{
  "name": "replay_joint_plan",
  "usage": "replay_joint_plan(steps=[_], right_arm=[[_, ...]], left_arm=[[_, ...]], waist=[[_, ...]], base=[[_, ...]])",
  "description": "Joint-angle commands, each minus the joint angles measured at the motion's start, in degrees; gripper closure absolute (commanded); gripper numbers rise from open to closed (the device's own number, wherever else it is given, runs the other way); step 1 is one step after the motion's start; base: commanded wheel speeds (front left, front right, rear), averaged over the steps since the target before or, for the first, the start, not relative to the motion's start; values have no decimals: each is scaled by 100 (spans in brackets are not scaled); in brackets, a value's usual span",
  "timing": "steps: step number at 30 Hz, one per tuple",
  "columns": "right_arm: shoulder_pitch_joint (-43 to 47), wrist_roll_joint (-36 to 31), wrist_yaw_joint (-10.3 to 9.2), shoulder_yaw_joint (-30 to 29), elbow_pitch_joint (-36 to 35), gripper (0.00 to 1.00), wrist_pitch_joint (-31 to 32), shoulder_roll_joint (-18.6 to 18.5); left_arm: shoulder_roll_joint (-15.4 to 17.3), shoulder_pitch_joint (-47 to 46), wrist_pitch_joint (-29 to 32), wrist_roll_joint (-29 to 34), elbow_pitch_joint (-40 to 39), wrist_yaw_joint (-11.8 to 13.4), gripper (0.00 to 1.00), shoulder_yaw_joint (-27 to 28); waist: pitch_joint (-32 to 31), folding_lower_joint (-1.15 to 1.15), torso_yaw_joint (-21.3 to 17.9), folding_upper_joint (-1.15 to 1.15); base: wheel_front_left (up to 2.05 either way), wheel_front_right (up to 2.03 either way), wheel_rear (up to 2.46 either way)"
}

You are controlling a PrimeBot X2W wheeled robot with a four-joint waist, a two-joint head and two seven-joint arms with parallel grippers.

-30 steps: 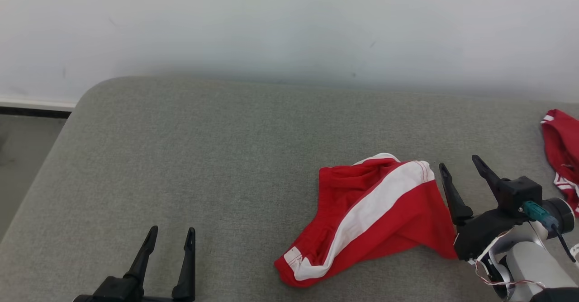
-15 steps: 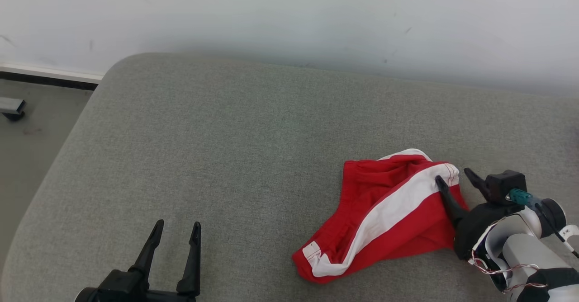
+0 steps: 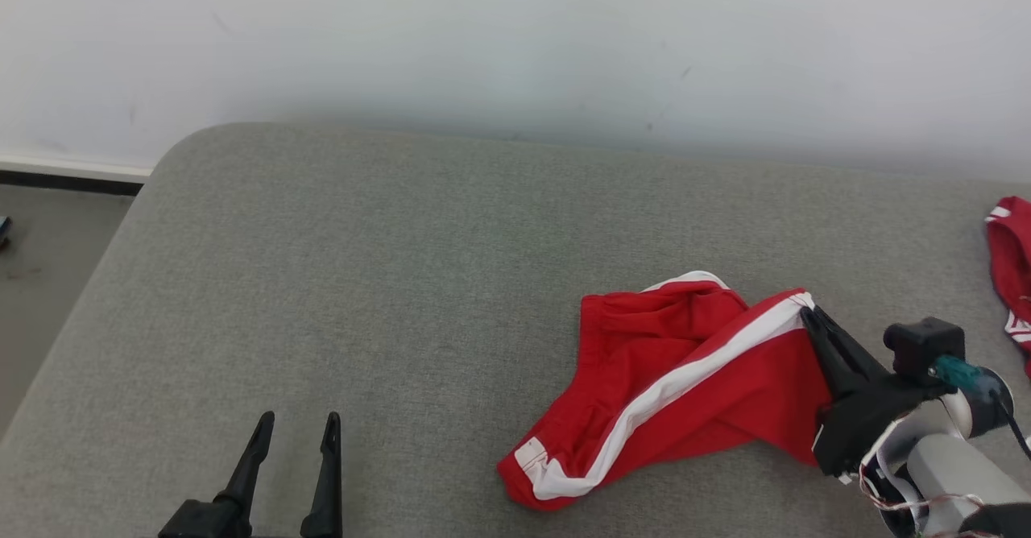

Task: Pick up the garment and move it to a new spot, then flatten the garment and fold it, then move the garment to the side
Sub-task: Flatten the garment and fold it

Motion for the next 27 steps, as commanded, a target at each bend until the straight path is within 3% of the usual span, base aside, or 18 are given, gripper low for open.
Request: replay_joint_plan(steps=[1, 10, 17, 18, 19, 20, 27], right_arm=[[206, -53, -18, -69, -94, 100, -29, -52], [1790, -379, -17, -925, -1572, 100, -29, -170], [2908, -280, -18, -1430, -2274, 100, 25, -12], [3033, -246, -18, -1519, -2353, 84, 24, 26], [3141, -260, -18, -1569, -2427, 28, 24, 40], [3232, -308, -18, -1659, -2488, 0, 21, 59], [3530, -966, -17, -2365, -3307, 0, -29, 640]], left_arm=[[1, 77, -2, -53, -12, 20, 0, 22], [0, 185, -2, -90, -73, 67, 0, 58], [1, 142, -2, -92, -71, 75, 0, 22], [1, 149, -2, -85, -73, 72, 0, 29], [2, 162, -2, -84, -71, 68, 0, 35], [1, 177, -2, -82, -66, 63, 0, 43], [0, 217, -2, -19, -34, 11, 0, 97]], waist=[[-135, 0, -207, 0], [-196, 0, -753, 0], [-177, 0, -869, 0], [-177, 0, -879, 0], [-183, 0, -890, 0], [-191, 0, -896, 0], [-273, 0, -883, 0]], base=[[0, 0, 0], [0, 0, 0], [0, 0, 0], [0, 0, 0], [0, 0, 0], [0, 0, 0], [0, 0, 0]])
